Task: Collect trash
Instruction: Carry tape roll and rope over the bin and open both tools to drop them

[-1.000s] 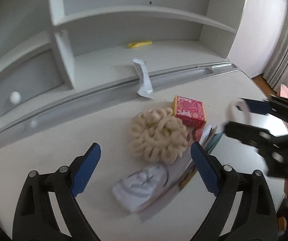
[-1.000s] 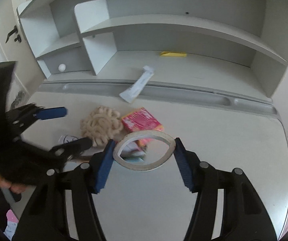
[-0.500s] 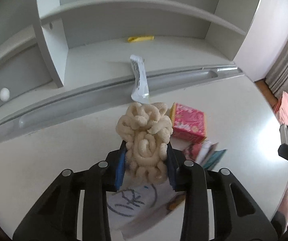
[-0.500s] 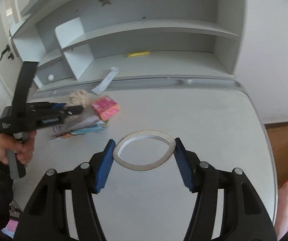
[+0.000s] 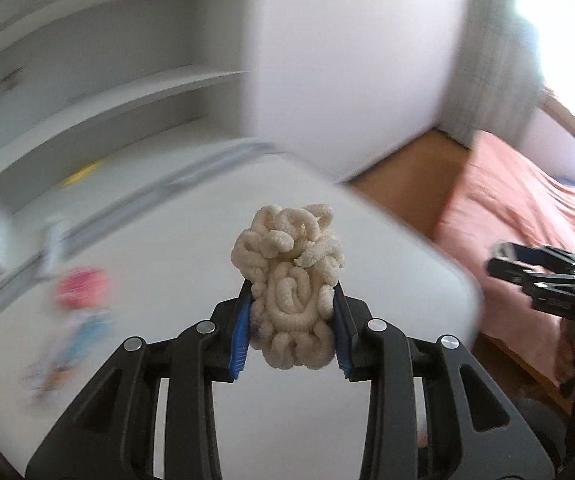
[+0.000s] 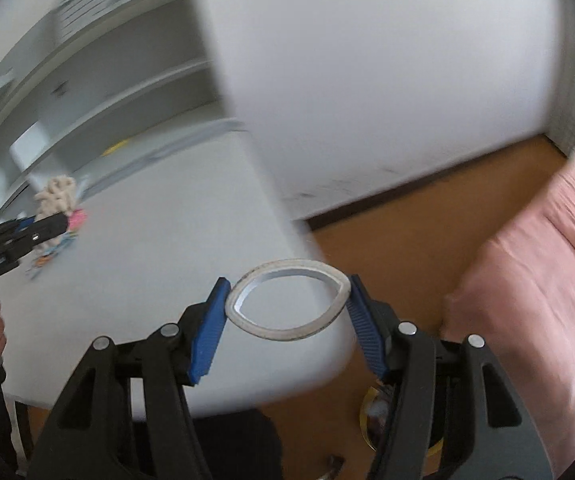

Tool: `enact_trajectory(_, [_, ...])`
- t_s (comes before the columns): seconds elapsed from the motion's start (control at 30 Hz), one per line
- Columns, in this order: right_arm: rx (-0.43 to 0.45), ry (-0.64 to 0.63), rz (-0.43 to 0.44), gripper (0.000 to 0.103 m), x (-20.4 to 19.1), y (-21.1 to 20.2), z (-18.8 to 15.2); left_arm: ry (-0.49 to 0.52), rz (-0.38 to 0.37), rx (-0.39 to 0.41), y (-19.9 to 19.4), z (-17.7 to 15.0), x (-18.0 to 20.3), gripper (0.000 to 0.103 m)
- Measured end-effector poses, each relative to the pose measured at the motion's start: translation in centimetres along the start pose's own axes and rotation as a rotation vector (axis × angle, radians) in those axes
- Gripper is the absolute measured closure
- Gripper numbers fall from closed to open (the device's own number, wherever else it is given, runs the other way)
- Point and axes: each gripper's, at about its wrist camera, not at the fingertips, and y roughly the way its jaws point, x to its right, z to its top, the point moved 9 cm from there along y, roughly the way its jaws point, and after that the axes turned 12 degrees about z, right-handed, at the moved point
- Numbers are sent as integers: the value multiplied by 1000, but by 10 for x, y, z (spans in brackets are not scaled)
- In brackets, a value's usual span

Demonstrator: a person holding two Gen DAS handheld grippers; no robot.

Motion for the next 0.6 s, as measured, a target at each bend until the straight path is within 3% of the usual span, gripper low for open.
enact_trajectory(0.17, [28, 132, -116, 45, 96, -53, -43, 126, -199, 2, 5, 1, 135, 69])
enact_trajectory(0.3, [26, 237, -178, 45, 162, -80, -85, 237, -325, -18, 7, -19, 228, 69])
enact_trajectory(0.43, [-15, 341, -205, 45, 215, -78, -136, 367, -370, -65, 38, -59, 296, 69])
enact_trajectory(0.6, [-117, 429, -187, 45, 250, -34, -199, 449, -383, -187, 100, -112, 338, 69])
